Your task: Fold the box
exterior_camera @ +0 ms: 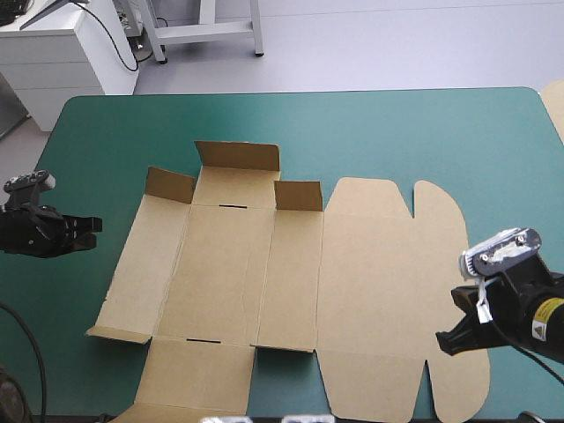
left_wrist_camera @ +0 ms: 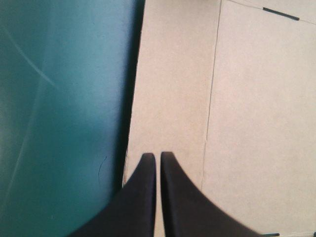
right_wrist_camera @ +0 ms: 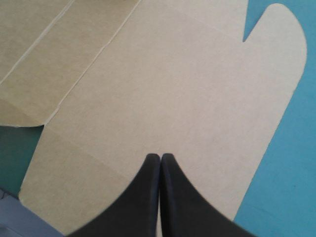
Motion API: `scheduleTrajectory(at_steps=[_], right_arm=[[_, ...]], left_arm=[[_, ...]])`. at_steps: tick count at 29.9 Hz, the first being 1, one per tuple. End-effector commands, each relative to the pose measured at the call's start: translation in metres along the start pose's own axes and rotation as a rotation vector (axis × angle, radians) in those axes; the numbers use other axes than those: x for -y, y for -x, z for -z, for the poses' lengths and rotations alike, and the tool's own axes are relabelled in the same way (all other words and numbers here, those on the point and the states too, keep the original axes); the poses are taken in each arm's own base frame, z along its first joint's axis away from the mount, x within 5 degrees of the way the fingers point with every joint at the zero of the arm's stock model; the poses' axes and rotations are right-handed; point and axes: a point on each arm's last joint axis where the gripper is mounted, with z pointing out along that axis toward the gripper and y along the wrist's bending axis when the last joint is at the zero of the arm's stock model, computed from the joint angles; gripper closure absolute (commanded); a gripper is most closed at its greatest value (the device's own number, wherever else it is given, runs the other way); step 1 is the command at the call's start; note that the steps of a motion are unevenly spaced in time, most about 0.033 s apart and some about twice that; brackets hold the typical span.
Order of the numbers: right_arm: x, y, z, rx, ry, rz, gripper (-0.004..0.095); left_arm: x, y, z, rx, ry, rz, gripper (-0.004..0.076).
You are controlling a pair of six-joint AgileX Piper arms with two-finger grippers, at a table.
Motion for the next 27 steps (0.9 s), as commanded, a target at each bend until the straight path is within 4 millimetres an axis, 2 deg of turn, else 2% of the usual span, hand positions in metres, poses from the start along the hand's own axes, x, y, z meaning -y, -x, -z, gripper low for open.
scheduleTrajectory(at_steps=[1,4,9,18,23,25,27], right_arm=[[-0.002,-0.009,0.006,0.024,0.037,-0.023,0.0929],[-0.003,-0.020,0.002,0.008,0.051,-0.035,0.0929],[-0.002,-0.031,-0.008,-0.031,0.045,-0.034,0.0929],[-0.002,-0.034,-0.011,-0.045,0.043,-0.017,0.0929],[-0.002,-0.034,-0.011,-0.044,0.043,-0.004,0.0929],[-0.002,-0.034,-0.011,-0.044,0.043,-0.004,0.0929],[-0.002,-0.034,-0.011,-0.044,0.043,-0.004,0.0929]], left_arm=[[-0.003,0.006,-0.006,-0.053,-0.065,-0.004,0.0706],[-0.015,0.007,-0.021,-0.117,-0.050,0.009,0.0706],[-0.019,0.004,-0.028,-0.152,-0.051,0.003,0.0706],[-0.026,-0.032,-0.056,-0.307,-0.067,0.059,0.0706],[-0.026,-0.030,-0.057,-0.272,-0.066,0.033,0.0704],[-0.025,-0.029,-0.058,-0.262,-0.079,0.035,0.0682],[-0.025,-0.029,-0.057,-0.263,-0.089,0.000,0.0616]])
